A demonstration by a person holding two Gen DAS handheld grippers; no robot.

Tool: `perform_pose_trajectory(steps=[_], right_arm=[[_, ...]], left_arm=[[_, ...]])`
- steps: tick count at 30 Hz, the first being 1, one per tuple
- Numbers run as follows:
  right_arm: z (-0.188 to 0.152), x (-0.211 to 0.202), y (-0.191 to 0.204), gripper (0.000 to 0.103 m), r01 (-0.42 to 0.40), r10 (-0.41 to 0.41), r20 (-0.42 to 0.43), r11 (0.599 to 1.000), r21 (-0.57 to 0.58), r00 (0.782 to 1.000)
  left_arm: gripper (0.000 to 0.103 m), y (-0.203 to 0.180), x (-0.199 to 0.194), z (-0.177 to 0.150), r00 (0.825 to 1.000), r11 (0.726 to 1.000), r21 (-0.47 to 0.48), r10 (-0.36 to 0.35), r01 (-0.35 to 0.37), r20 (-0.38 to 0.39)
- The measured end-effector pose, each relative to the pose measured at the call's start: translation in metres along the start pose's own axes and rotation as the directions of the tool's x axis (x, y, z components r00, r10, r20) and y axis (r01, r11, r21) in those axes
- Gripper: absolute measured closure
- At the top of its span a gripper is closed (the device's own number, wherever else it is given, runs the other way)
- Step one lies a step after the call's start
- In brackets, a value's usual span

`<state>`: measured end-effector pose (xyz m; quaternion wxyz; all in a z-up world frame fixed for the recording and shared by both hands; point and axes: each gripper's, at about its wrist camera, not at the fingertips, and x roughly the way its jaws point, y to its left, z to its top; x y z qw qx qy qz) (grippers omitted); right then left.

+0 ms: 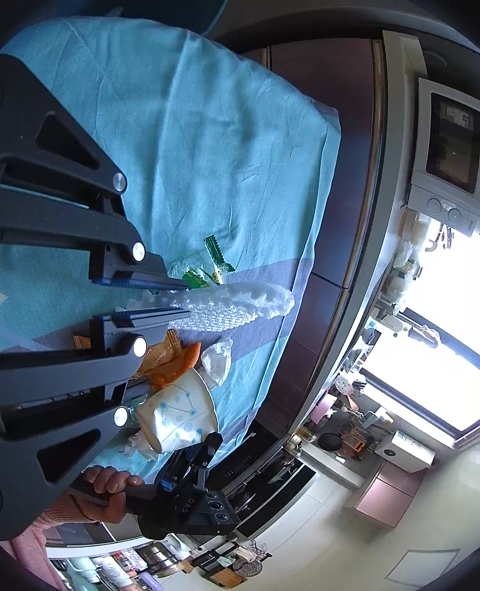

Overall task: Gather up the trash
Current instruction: 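Carry the foam net and paper cup over the teal bin and release both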

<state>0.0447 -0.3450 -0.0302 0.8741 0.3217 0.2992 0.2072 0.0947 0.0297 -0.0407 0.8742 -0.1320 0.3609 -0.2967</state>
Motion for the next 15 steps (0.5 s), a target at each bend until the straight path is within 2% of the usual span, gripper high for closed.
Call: perform_pose_trajectory(steps=[8, 15], right_arm=[[-0.001, 0.012, 0.019, 0.076, -0.032, 0.032, -0.014, 0.999, -0.024, 0.999], [-0.002, 0.028, 0.037, 0.077, -0.069, 0.068, -0.044, 0.997, -0.043, 0.997]], left_arm=[[0.093, 0.013, -0.029, 0.001, 0.999, 1.000, -0.022, 0.015, -0.014, 0.049], [0.093, 0.032, -0.058, -0.002, 0.995, 0.997, -0.065, 0.056, -0.051, 0.088]])
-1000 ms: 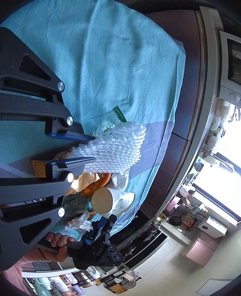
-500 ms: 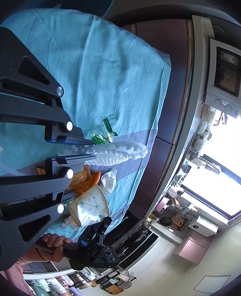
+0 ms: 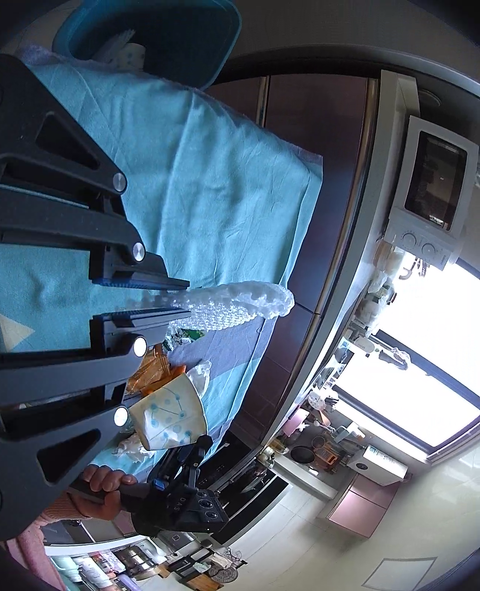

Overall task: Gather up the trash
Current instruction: 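Carry the foam net and paper cup over the teal bin and release both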

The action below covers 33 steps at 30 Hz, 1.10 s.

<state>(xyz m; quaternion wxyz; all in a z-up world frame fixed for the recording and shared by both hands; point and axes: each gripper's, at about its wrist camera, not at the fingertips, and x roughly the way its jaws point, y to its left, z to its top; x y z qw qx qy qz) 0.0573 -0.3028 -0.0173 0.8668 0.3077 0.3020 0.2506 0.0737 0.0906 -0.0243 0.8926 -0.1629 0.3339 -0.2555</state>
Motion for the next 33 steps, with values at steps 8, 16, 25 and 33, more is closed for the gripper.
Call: perform_pose_trajectory(steps=[8, 16, 25, 33], right_arm=[[-0.007, 0.029, 0.018, 0.077, -0.043, 0.042, -0.059, 0.999, -0.013, 0.997], [-0.009, 0.060, 0.035, 0.077, -0.089, 0.087, -0.110, 0.996, -0.015, 0.990], [-0.011, 0.100, 0.057, 0.078, -0.140, 0.134, -0.163, 0.990, -0.026, 0.977], [-0.012, 0.136, 0.076, 0.078, -0.188, 0.184, -0.212, 0.982, -0.002, 0.960]], left_arm=[[0.093, 0.022, -0.027, -0.008, 0.998, 0.998, -0.045, 0.055, -0.053, 0.028], [0.093, 0.034, -0.049, -0.012, 0.992, 0.992, -0.077, 0.109, -0.104, 0.057], [0.093, 0.058, -0.073, -0.014, 0.982, 0.980, -0.129, 0.166, -0.153, 0.090], [0.093, 0.083, -0.096, -0.016, 0.967, 0.963, -0.180, 0.225, -0.202, 0.119]])
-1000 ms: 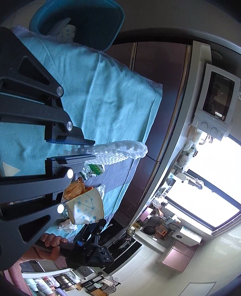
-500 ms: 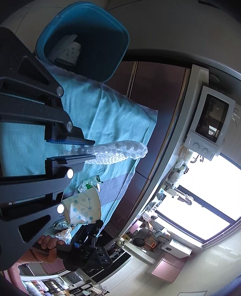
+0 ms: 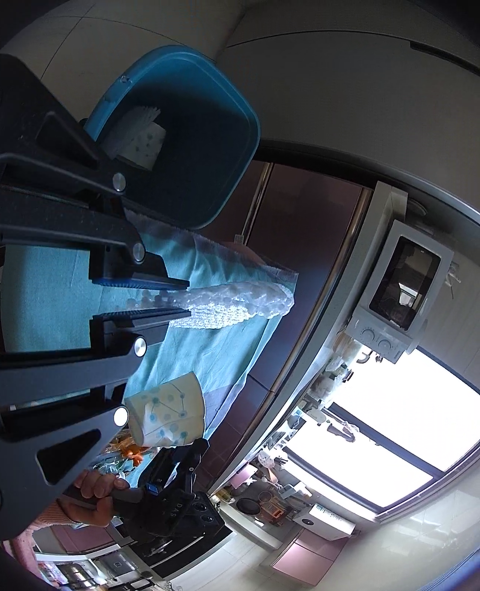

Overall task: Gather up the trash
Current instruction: 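Carry the foam net and paper cup over the teal bin and release both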

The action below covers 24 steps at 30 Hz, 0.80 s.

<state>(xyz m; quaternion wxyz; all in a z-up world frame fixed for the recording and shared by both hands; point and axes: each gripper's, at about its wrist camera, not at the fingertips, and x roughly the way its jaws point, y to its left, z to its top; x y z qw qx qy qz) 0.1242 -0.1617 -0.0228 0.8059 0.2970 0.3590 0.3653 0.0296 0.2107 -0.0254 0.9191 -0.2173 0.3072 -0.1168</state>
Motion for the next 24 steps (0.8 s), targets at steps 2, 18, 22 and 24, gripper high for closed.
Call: perform_pose_trajectory(steps=[2, 18, 22, 24], right_arm=[[0.002, 0.011, 0.004, 0.078, -0.007, 0.007, -0.011, 1.000, -0.001, 1.000], [0.013, 0.125, 0.042, 0.078, -0.091, 0.093, -0.138, 0.996, 0.023, 0.986], [0.012, 0.154, 0.048, 0.078, -0.086, 0.090, -0.178, 0.996, 0.030, 0.980], [0.011, 0.167, 0.051, 0.078, -0.077, 0.081, -0.197, 0.997, 0.027, 0.977]], left_arm=[[0.093, 0.008, -0.003, 0.000, 1.000, 1.000, -0.013, 0.019, -0.019, 0.008], [0.093, 0.084, 0.000, -0.003, 0.982, 0.974, -0.122, 0.187, -0.188, -0.020], [0.093, 0.102, 0.012, -0.006, 0.974, 0.963, -0.148, 0.221, -0.226, -0.047], [0.093, 0.109, 0.018, -0.007, 0.972, 0.960, -0.155, 0.228, -0.234, -0.056]])
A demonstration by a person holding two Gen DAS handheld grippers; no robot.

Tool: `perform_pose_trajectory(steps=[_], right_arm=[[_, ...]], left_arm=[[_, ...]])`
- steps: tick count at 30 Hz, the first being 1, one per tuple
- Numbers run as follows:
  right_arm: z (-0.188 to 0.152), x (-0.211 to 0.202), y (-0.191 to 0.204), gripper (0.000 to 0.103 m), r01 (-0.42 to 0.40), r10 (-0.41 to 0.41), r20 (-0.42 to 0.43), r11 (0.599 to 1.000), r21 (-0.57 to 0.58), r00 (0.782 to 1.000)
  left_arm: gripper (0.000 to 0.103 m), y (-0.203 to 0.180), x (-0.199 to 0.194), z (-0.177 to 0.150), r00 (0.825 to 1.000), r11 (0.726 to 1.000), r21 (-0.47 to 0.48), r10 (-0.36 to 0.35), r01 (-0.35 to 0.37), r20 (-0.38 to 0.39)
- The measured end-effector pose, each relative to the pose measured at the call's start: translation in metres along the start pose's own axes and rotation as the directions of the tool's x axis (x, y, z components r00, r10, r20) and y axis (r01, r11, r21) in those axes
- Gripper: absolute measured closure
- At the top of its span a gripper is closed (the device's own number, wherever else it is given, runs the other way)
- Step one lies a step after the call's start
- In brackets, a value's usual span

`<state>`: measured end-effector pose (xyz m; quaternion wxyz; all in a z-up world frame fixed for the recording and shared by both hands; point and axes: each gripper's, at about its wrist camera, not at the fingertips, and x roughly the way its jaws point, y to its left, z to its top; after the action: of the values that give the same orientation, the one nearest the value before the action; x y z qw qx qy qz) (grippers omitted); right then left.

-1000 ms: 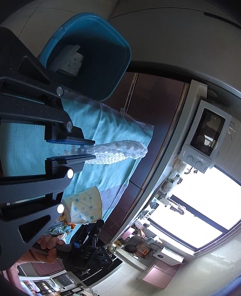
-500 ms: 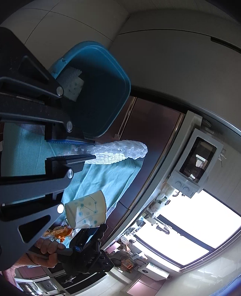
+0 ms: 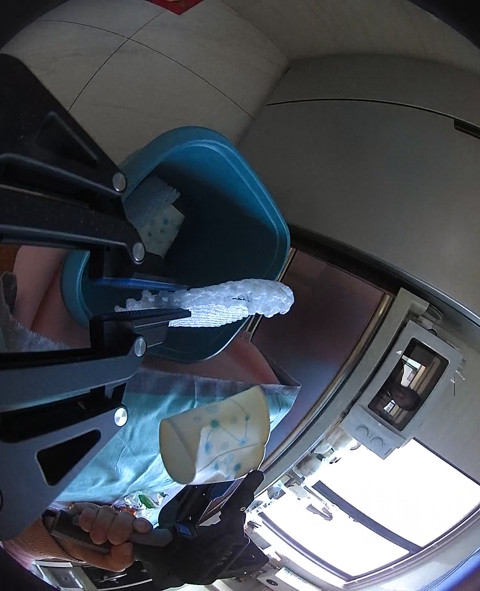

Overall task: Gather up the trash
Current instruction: 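Carry the foam net and paper cup over the teal bin and release both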

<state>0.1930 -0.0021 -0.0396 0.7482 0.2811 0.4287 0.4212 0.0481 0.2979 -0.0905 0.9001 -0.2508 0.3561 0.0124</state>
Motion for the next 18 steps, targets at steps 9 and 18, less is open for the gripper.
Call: perform_pose_trajectory(steps=[9, 18], right_arm=[[-0.001, 0.046, 0.001, 0.078, 0.060, -0.060, -0.082, 0.998, -0.002, 0.995], [-0.009, 0.048, 0.002, 0.078, 0.071, -0.072, -0.105, 0.997, -0.015, 0.992]], left_arm=[[0.093, 0.015, 0.025, 0.002, 0.998, 0.999, -0.021, 0.041, -0.042, -0.041], [0.083, 0.024, 0.051, -0.003, 0.993, 0.996, -0.049, 0.072, -0.077, -0.096]])
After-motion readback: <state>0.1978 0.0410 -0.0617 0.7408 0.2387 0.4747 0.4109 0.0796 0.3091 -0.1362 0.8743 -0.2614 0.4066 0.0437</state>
